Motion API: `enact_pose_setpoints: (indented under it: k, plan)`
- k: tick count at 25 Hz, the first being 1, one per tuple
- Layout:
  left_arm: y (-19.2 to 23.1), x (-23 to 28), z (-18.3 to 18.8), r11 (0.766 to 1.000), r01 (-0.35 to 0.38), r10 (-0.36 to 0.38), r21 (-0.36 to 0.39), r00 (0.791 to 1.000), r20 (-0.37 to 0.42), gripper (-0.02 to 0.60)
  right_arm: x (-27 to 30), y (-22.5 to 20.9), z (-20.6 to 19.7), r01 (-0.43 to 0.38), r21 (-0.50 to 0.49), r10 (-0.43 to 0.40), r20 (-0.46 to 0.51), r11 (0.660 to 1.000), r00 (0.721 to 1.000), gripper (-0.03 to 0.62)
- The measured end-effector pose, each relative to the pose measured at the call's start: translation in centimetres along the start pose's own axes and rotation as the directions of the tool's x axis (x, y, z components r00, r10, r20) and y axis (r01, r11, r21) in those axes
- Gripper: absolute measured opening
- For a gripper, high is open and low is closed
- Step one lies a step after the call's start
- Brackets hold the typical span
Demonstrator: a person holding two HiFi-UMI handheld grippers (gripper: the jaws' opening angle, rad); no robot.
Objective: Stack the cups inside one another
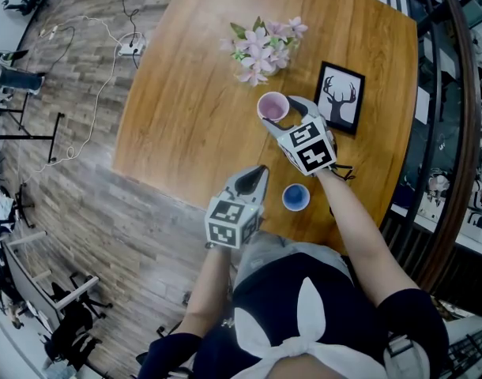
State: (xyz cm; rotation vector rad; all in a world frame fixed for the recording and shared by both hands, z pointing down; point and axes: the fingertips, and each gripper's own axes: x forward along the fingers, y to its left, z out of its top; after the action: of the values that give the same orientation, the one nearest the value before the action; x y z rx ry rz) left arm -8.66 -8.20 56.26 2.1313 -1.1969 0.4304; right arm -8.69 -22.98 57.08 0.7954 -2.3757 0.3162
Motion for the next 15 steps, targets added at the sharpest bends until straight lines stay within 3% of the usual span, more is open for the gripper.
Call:
enact_pose_setpoints:
  k: [15]
  plan:
    - [-0.6, -0.2, 0.7, 1.0, 0.005, -0.005, 0.007, 0.999, 0.04, 0.025, -2.1, -0.1, 0.5, 0.023, -0.011, -0.023, 0.012, 1.0, 1.0, 0.319]
